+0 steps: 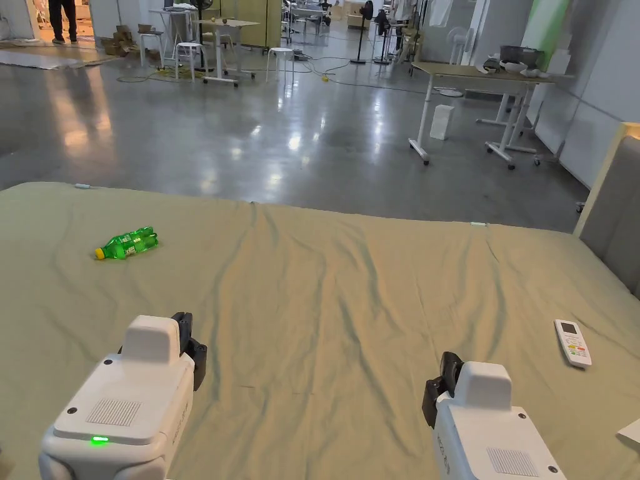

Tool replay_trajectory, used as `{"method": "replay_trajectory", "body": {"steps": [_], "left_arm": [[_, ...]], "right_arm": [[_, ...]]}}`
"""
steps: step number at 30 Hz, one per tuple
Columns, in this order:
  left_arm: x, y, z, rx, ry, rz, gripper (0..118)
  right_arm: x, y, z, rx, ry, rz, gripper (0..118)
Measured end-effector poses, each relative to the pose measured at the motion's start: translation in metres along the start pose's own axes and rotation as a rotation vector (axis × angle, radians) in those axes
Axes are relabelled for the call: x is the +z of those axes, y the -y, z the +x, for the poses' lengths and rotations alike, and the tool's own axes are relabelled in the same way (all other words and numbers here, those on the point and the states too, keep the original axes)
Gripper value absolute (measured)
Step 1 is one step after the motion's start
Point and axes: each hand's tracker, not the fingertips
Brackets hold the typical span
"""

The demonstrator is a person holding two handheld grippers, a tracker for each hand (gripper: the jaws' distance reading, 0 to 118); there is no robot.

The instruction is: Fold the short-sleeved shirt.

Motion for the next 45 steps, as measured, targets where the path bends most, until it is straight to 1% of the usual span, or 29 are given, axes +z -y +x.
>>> {"method": "replay_trajectory", "body": {"steps": [10,11,12,13,14,15,16,17,18,20,23,24,27,29,31,33,34,35,38,43,45], "left_arm": [[0.003,-0.002,-0.002,0.001,0.004,-0.006,4],[0.003,-0.003,-0.003,0.006,0.005,-0.008,4],[0.003,-0.003,-0.004,0.009,0.002,-0.011,6],[0.003,-0.004,-0.004,0.013,0.0,-0.012,15],[0.002,-0.004,-0.004,0.016,-0.004,-0.012,28],[0.002,-0.003,-0.006,0.018,-0.007,-0.014,49],[0.001,-0.003,-0.006,0.023,-0.003,-0.017,65],[0.001,-0.004,-0.006,0.03,-0.002,-0.018,75],[0.001,-0.004,-0.006,0.034,-0.003,-0.017,80],[0.002,-0.005,-0.006,0.031,-0.02,-0.002,82],[0.003,-0.007,-0.005,0.019,-0.027,0.003,84],[0.003,-0.008,-0.006,0.019,-0.027,0.003,86],[0.003,-0.011,-0.008,0.041,-0.029,0.011,89],[0.003,-0.013,-0.011,0.07,-0.015,0.021,92],[0.001,-0.011,-0.015,0.079,0.002,0.021,93],[0.0,-0.011,-0.015,0.078,0.002,0.022,93],[-0.001,-0.011,-0.015,0.076,0.001,0.021,93],[-0.005,-0.009,-0.017,0.074,0.001,0.018,93],[-0.006,-0.009,-0.018,0.083,-0.002,0.018,94],[-0.009,-0.012,-0.023,0.128,0.01,0.019,101],[-0.012,-0.013,-0.024,0.135,0.009,0.017,102]], "right_arm": [[0.0,-0.001,-0.003,0.005,-0.002,0.002,1],[0.001,-0.001,-0.003,0.001,-0.001,0.002,3],[0.001,-0.002,-0.003,-0.003,0.0,0.0,13],[0.001,-0.003,-0.003,-0.004,0.0,-0.001,28],[0.001,-0.003,-0.004,-0.005,0.002,0.0,50],[0.0,-0.003,-0.004,-0.004,0.005,-0.002,73],[-0.001,-0.003,-0.004,-0.006,0.009,-0.005,77],[-0.001,-0.003,-0.004,-0.011,0.016,-0.006,77],[-0.001,-0.003,-0.004,-0.014,0.024,-0.002,79],[-0.002,-0.005,-0.003,-0.016,0.033,-0.005,88],[-0.003,-0.006,-0.002,-0.026,0.031,-0.01,94],[-0.005,-0.004,-0.001,-0.028,0.031,-0.007,102],[-0.005,-0.005,-0.001,-0.017,0.035,0.01,113],[-0.006,-0.005,0.0,-0.005,0.029,0.011,116],[-0.008,-0.006,0.002,-0.009,0.016,0.004,117],[-0.01,-0.006,0.004,-0.021,-0.007,0.008,117],[-0.011,-0.007,0.006,-0.043,-0.019,0.007,117],[-0.011,-0.008,0.007,-0.061,-0.012,-0.001,118],[-0.014,-0.015,0.006,-0.062,0.037,-0.032,118],[-0.021,-0.024,0.01,-0.094,0.021,-0.057,118],[-0.028,-0.022,0.009,-0.084,0.038,-0.059,118]]}}
